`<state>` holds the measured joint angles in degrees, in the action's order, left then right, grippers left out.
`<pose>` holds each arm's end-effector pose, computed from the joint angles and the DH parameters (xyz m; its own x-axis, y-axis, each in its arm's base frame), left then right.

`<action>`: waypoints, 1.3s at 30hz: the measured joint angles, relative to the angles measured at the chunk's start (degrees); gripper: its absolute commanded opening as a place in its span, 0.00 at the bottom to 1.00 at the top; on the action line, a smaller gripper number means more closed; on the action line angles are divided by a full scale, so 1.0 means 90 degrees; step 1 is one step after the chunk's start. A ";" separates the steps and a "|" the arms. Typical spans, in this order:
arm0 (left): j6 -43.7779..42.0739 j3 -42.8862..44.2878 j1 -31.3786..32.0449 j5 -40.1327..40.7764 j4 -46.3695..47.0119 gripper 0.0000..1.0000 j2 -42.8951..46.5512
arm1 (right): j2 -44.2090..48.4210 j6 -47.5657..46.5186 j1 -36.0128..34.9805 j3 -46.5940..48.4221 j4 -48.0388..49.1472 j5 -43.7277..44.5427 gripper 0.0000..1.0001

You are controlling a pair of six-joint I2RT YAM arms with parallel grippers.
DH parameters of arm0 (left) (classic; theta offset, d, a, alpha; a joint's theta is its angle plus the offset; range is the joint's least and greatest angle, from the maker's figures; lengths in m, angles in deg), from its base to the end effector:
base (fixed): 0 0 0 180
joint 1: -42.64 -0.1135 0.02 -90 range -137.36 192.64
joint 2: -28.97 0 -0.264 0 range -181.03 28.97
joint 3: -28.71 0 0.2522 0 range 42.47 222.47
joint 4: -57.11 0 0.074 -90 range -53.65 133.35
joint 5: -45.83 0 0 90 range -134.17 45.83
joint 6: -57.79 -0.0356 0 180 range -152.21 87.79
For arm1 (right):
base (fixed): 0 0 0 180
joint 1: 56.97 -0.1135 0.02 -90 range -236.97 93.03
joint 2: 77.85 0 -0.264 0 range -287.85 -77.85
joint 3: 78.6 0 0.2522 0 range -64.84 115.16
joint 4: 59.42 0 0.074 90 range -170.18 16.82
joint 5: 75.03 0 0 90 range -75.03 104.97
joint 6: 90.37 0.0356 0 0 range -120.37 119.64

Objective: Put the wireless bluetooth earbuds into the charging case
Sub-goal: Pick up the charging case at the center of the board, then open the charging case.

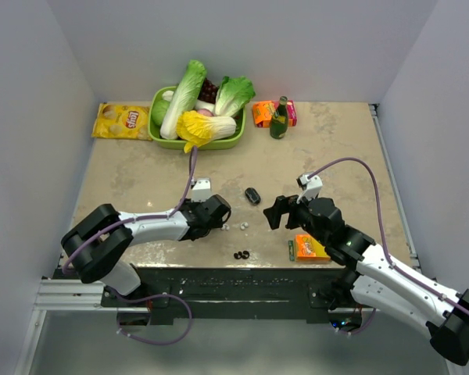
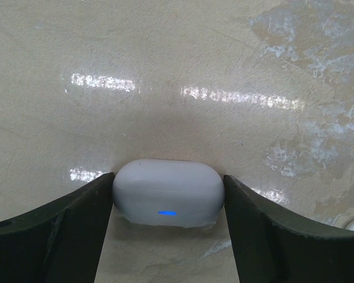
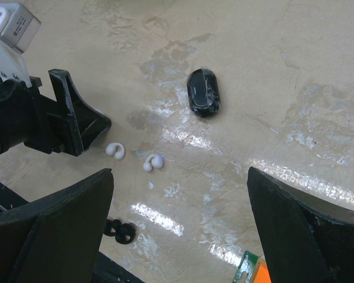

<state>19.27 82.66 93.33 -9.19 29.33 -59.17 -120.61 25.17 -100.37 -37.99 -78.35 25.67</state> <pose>0.1859 -0.1948 0.1446 -0.7107 -0.1439 -0.6886 -0.1490 0.9874 -0.0525 0.1352 0.1188 0.2441 -0.4726 0.1362 -0.8707 -0.3829 0.8581 0.3420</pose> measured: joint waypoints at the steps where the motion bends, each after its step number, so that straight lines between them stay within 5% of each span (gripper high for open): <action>1: 0.0007 -0.0007 0.0000 0.0012 0.0007 0.72 0.0002 | -0.0005 0.0000 0.0000 0.0000 0.0002 0.0000 0.98; 6: 0.0044 -0.0022 0.0007 0.0049 0.0017 0.55 0.0002 | -0.0005 0.0000 0.0000 0.0000 0.0000 0.0000 0.98; 14: -0.0228 -0.0359 0.0007 0.0017 0.0078 0.00 0.0624 | -0.0005 0.0005 0.0000 0.0148 -0.0177 -0.0022 0.98; 17: -0.0777 -0.0517 0.0007 0.0002 0.0427 0.00 0.1503 | -0.0044 0.0019 0.0000 0.0549 -0.0352 -0.0046 0.98; 23: -0.2742 -0.1076 0.0007 -0.1197 0.3087 0.00 0.3121 | -0.0299 0.0022 0.0000 0.1690 -0.0607 -0.0182 0.98; 29: -0.4641 -0.2489 0.0015 -0.3495 0.6190 0.00 0.3031 | -0.0551 -0.0002 0.0000 0.2378 -0.1015 -0.0527 0.98; 39: -0.6290 -0.2958 0.0029 -0.5078 0.7919 0.00 0.2625 | -0.0988 -0.0138 0.0000 0.2618 -0.1724 -0.1350 0.98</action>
<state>-37.34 56.04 93.60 -54.89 100.61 -35.54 -129.51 23.93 -100.37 -14.43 -93.87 13.52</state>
